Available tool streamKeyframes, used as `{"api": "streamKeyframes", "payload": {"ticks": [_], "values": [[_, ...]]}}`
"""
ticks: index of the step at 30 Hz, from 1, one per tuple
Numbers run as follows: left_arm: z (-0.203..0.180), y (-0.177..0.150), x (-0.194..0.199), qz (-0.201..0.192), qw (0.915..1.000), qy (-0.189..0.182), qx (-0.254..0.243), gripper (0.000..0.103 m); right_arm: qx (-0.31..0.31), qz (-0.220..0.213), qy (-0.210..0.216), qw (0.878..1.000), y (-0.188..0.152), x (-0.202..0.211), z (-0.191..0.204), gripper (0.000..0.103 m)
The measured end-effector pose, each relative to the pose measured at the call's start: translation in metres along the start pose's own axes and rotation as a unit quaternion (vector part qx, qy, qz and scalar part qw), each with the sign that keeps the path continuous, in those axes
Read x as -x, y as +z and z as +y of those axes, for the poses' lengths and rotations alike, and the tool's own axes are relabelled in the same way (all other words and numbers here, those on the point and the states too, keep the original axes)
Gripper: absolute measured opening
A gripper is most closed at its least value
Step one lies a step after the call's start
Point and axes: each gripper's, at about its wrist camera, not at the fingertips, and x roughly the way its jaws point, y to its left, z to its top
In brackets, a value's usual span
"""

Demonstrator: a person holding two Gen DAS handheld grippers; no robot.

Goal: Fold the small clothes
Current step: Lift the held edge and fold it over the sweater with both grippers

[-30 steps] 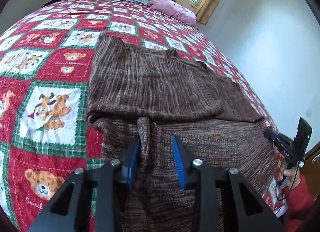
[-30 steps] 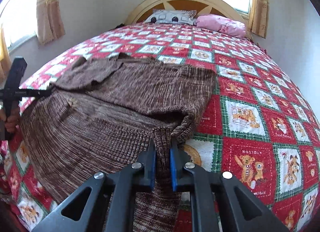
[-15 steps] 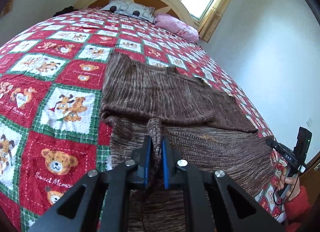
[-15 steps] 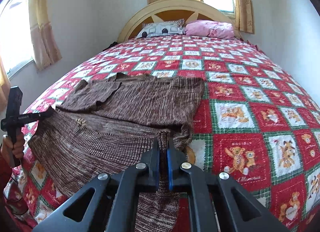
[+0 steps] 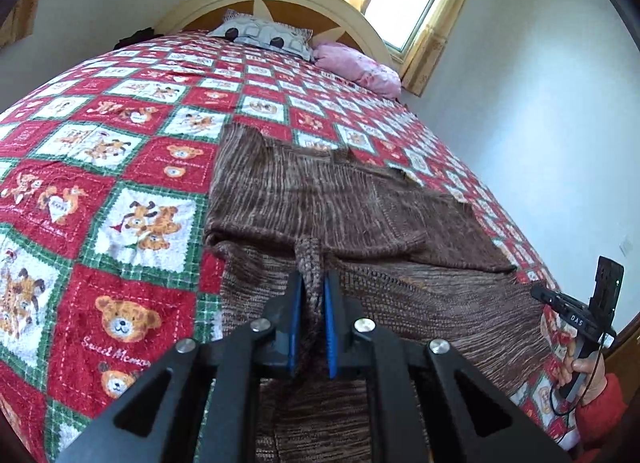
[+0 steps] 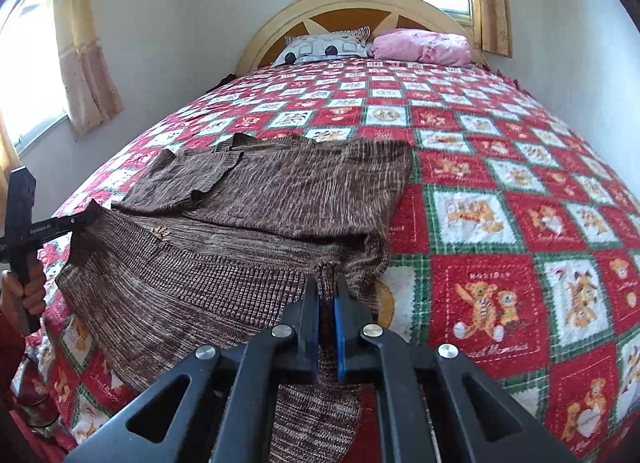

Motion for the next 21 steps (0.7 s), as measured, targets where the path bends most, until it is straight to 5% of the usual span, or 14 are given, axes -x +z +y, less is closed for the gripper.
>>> {"api": "streamKeyframes", "payload": {"ticks": [10,21], "values": [[-0.007,0.023,0.014,-0.030,0.9994,0.019,-0.008,0.011,0.083,-0.063,-0.037,0.994,0.045,0.025,0.027,0.005],[-0.002,0.067,-0.008,-0.048,0.9981,0.038,0.008,0.011,0.103,-0.078,-0.065,0.989,0.091,-0.004,0.026,0.005]]}}
